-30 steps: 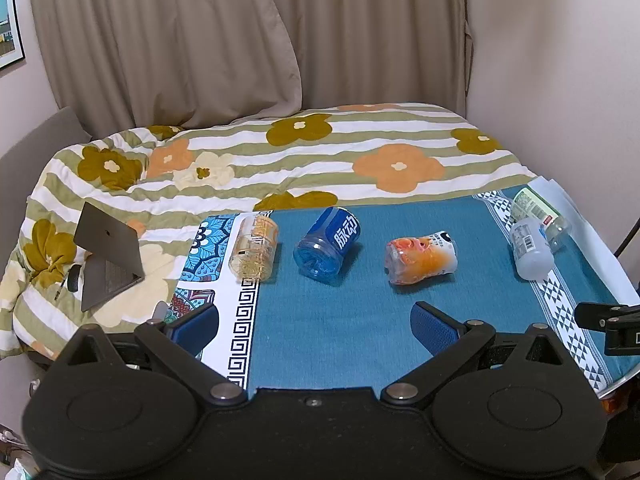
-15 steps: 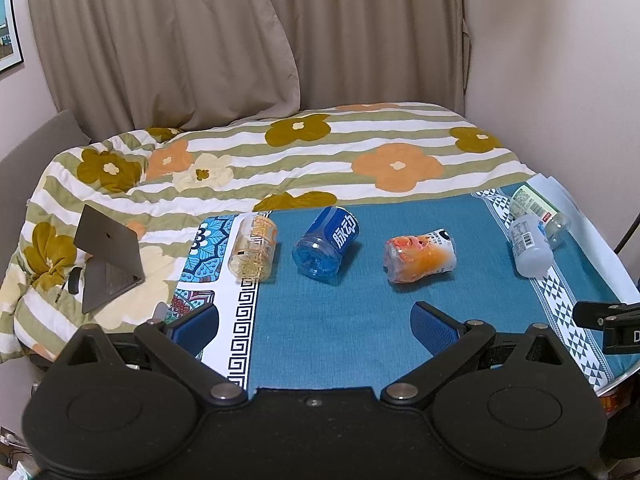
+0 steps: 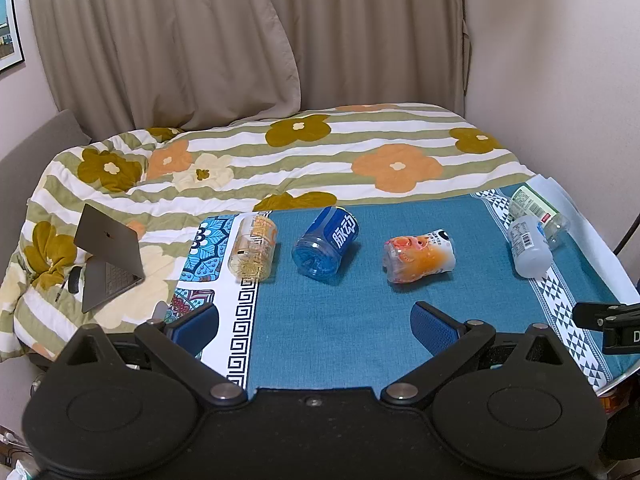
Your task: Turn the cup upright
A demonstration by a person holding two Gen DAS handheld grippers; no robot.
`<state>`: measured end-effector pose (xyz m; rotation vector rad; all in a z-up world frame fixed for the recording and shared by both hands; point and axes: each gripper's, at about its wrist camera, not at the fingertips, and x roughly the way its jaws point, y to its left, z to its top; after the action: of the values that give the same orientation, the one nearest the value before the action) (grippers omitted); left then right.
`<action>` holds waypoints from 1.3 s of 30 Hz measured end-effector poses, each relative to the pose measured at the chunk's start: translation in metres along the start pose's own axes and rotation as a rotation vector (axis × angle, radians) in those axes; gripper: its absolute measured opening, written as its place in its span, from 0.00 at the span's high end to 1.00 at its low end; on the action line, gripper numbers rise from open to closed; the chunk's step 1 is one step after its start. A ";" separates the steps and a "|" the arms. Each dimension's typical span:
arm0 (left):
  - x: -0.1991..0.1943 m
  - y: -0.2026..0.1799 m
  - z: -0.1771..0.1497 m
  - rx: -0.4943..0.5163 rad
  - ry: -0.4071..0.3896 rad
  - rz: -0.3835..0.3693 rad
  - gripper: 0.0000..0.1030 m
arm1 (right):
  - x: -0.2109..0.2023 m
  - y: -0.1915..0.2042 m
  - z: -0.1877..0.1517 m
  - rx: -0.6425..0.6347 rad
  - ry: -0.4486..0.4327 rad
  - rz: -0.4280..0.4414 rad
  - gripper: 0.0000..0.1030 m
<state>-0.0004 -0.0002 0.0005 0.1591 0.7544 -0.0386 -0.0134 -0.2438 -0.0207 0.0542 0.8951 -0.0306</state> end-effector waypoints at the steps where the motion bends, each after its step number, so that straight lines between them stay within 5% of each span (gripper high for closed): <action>1: 0.000 0.000 0.000 -0.001 0.000 0.000 0.00 | 0.000 0.001 0.000 0.000 0.000 0.000 0.00; 39: -0.015 -0.004 -0.002 -0.030 0.002 0.026 0.00 | -0.008 -0.001 -0.005 -0.005 0.001 0.025 0.00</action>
<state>-0.0132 -0.0037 0.0091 0.1404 0.7542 -0.0028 -0.0225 -0.2444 -0.0175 0.0605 0.8953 -0.0054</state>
